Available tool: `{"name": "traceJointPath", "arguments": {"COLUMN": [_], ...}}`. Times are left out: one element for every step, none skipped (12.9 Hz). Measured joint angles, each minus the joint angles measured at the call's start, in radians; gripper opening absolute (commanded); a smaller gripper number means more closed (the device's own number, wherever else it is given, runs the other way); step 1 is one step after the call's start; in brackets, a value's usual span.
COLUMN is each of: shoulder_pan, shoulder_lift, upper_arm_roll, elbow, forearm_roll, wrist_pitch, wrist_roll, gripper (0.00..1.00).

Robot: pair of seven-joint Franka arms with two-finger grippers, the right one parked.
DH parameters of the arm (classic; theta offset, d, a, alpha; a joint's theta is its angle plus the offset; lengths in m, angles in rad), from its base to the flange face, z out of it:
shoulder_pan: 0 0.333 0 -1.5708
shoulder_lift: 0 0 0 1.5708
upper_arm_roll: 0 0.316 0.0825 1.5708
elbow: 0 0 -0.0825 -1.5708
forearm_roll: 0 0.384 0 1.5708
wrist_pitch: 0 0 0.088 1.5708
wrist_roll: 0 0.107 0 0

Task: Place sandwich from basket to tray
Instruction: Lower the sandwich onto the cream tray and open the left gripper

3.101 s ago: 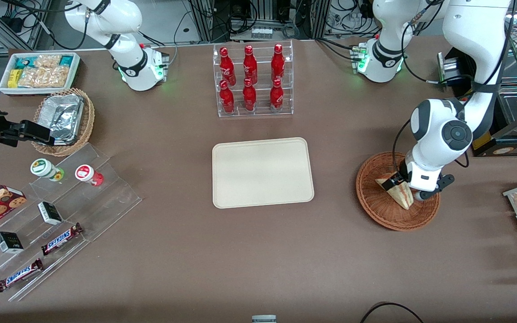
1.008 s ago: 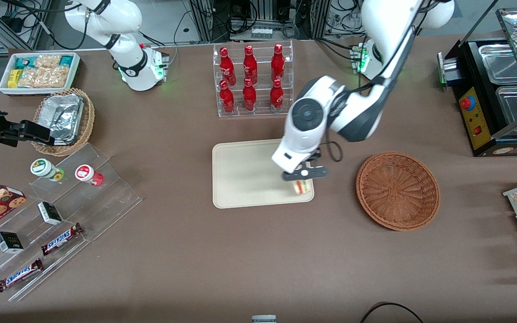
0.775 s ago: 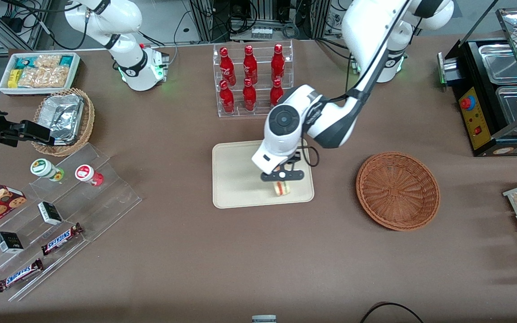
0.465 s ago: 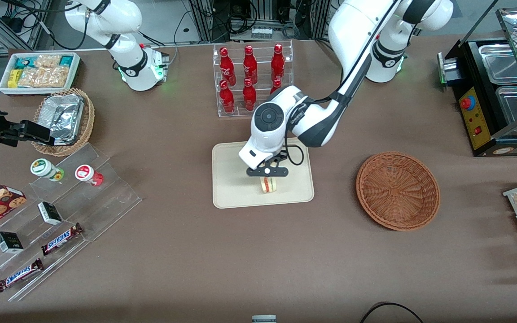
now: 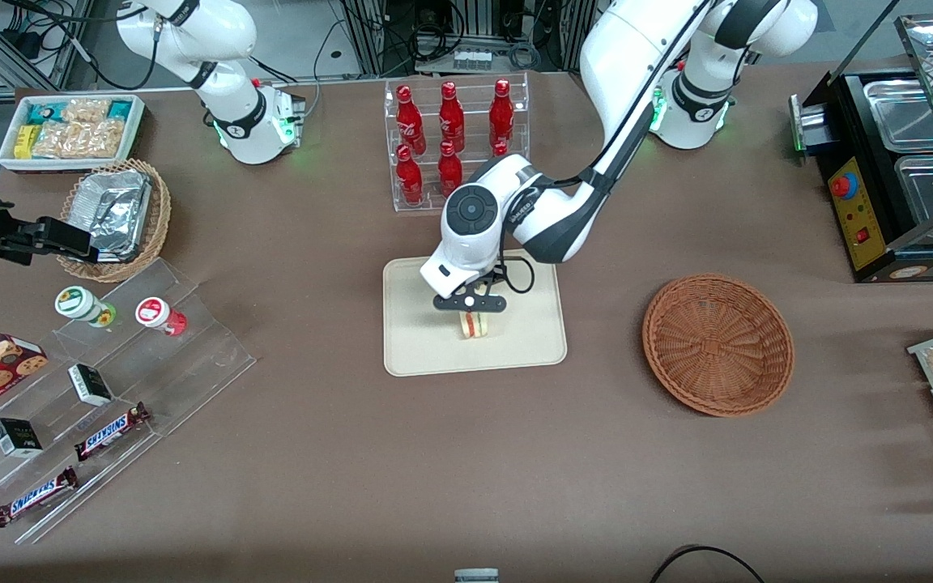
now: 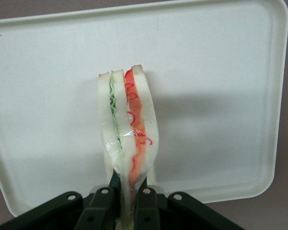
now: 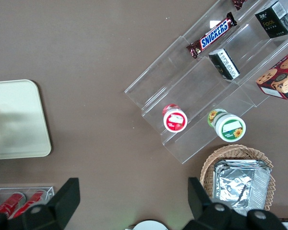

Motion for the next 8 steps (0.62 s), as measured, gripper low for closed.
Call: {"name": "traceJointPath", "arguments": {"shoulder_pan": [-0.001, -0.001, -0.002, -0.003, -0.003, -0.005, -0.007, -0.008], "shoulder_lift": [0.002, 0.006, 0.009, 0.013, 0.015, 0.017, 0.018, 0.018], "upper_arm_roll": [-0.002, -0.005, -0.007, -0.008, -0.009, -0.011, -0.012, -0.012], "elbow": [-0.003, -0.008, -0.016, -0.020, -0.022, -0.024, -0.025, -0.026], "forearm_roll": [-0.002, -0.003, -0.004, -0.004, -0.004, -0.005, -0.005, -0.006], "wrist_pitch": [0.008, 0.015, 0.021, 0.024, 0.024, 0.024, 0.024, 0.022], "wrist_roll": [0.000, 0.000, 0.000, 0.000, 0.000, 0.000, 0.000, 0.000], "gripper": [0.00, 0.00, 0.00, 0.08, 0.31, 0.86, 1.00, 1.00]}}
